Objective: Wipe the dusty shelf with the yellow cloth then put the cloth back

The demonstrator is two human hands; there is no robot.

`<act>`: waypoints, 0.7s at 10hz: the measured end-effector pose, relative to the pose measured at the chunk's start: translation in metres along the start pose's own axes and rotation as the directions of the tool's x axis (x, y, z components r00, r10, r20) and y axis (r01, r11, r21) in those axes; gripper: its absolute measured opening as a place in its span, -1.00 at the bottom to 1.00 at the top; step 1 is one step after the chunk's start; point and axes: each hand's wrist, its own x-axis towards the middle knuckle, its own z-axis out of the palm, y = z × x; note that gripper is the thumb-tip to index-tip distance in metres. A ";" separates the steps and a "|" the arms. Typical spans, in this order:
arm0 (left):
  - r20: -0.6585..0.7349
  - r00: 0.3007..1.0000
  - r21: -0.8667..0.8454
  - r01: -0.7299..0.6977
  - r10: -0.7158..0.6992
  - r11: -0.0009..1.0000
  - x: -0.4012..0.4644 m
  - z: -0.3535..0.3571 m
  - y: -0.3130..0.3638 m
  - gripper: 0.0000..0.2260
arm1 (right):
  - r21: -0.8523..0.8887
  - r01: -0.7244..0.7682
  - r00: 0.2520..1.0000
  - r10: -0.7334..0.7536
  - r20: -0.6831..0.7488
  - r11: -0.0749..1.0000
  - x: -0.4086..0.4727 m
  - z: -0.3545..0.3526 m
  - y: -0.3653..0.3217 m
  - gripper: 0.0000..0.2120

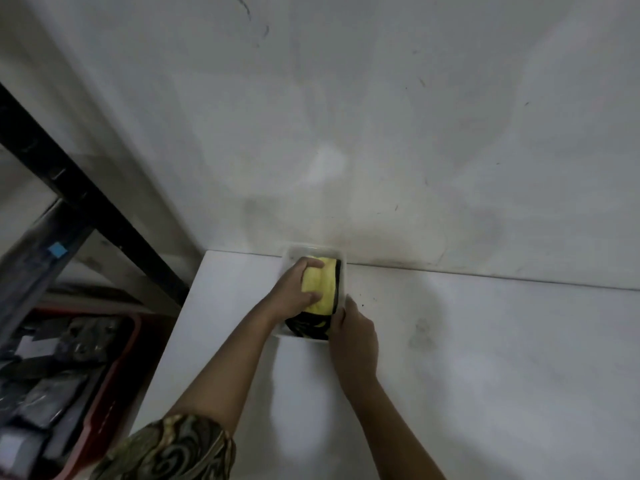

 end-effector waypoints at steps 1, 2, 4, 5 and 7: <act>-0.004 1.000 0.171 0.000 0.001 0.985 -0.001 0.006 0.001 -0.49 | -0.001 0.006 1.000 -0.006 -0.003 1.000 -0.001 0.001 0.002 -0.70; -0.096 0.991 0.426 -0.040 0.089 0.904 -0.004 0.007 0.006 -0.51 | -0.014 0.006 1.000 -0.006 -0.002 1.000 -0.001 0.000 0.001 -0.70; -0.075 0.969 0.846 -0.064 0.237 0.529 -0.010 0.014 0.010 -0.65 | -0.012 0.007 1.000 -0.007 -0.018 1.000 -0.002 -0.002 -0.001 -0.74; -0.070 0.985 0.802 -0.039 0.159 0.596 -0.021 0.016 0.007 -0.58 | 0.013 -0.026 1.000 0.026 -0.014 1.000 -0.005 -0.008 -0.003 -0.79; -0.121 0.983 0.662 -0.024 0.139 0.749 -0.060 0.003 0.005 -0.60 | 0.046 -0.060 0.998 0.062 -0.027 0.997 -0.013 -0.041 -0.005 -0.75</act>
